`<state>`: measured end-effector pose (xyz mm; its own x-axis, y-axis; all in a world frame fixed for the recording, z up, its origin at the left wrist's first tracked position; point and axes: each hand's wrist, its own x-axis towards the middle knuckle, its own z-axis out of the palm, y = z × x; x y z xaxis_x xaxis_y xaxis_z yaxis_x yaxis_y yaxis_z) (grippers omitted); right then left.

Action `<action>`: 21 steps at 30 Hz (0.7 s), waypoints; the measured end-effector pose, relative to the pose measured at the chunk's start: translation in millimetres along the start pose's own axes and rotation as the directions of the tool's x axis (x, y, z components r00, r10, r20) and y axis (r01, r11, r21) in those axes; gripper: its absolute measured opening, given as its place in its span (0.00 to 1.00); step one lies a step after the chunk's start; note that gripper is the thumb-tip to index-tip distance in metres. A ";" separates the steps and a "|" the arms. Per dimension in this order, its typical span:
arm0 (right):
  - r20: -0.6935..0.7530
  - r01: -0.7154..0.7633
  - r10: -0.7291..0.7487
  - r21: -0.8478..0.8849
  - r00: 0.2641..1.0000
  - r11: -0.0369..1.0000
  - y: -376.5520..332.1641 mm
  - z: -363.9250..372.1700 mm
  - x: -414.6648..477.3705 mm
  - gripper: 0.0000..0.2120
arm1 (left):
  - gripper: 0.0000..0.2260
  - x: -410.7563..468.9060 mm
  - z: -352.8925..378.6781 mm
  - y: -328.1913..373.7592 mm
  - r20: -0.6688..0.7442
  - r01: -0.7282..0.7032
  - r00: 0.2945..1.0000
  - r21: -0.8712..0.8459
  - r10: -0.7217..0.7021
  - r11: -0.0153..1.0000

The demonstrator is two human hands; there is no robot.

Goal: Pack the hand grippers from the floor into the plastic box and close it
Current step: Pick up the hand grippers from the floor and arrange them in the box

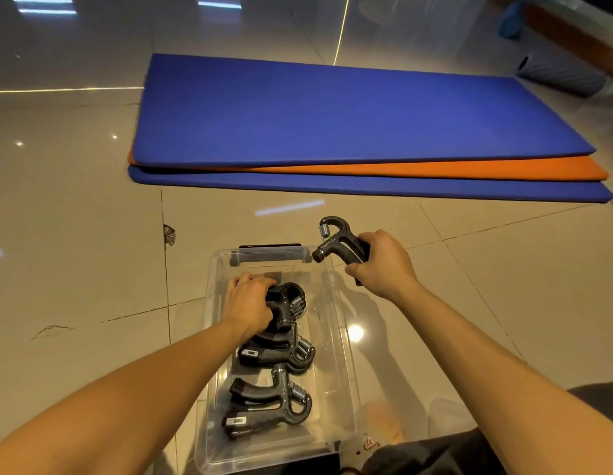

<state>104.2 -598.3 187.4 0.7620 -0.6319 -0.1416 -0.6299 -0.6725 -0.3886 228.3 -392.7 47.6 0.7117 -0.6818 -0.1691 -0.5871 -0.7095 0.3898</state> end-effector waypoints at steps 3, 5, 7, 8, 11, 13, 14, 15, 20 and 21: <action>0.004 0.000 0.000 0.000 1.000 1.000 1.2 0.9 0.5 0.17 | 0.28 -0.9 0.4 0.6 -0.008 -0.002 1.000 0.050 0.002 0.999; 0.004 -0.006 0.006 0.003 1.000 1.000 3.0 1.2 0.2 0.17 | 0.27 -1.6 0.7 1.1 -0.017 -0.010 1.000 0.096 0.012 0.995; 0.001 -0.013 0.013 0.001 1.000 1.000 4.9 1.2 -0.4 0.17 | 0.26 -1.1 1.0 1.4 -0.014 -0.011 1.000 0.102 0.013 0.995; 0.002 -0.015 0.015 0.001 1.000 1.000 5.6 1.3 -0.6 0.16 | 0.26 -0.1 1.2 1.3 -0.005 -0.006 1.000 0.088 0.006 0.996; 0.003 -0.019 0.019 0.004 1.000 1.000 6.2 1.5 -1.3 0.19 | 0.25 2.6 2.5 0.5 0.011 0.011 1.000 0.045 -0.011 0.999; 0.001 -0.014 0.014 0.002 1.000 1.000 4.9 1.8 -1.5 0.20 | 0.24 4.5 4.2 0.8 0.016 0.008 1.000 0.019 -0.008 1.000; 0.000 -0.011 0.011 0.002 1.000 1.000 4.0 2.1 -1.9 0.20 | 0.23 5.2 5.3 0.9 0.017 0.003 1.000 0.012 -0.003 1.000; 0.002 -0.008 0.008 0.003 1.000 1.000 3.5 2.0 -2.0 0.19 | 0.23 5.5 6.2 1.2 0.014 -0.001 1.000 0.012 0.001 1.000; -0.017 0.004 -0.004 -0.005 1.000 1.000 1.9 -2.1 -2.1 0.16 | 0.22 0.0 -7.5 5.4 -0.032 0.066 0.997 -0.082 -0.069 0.994; -0.021 0.007 -0.007 0.000 1.000 1.000 0.3 -2.6 -2.2 0.17 | 0.20 -0.7 -16.8 9.2 -0.042 0.096 0.993 -0.206 -0.107 0.974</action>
<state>101.9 -598.1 189.9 0.7632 -0.6349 -0.1202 -0.6245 -0.6768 -0.3898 228.8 -395.7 66.5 0.7858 -0.5941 -0.1717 -0.4237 -0.7195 0.5502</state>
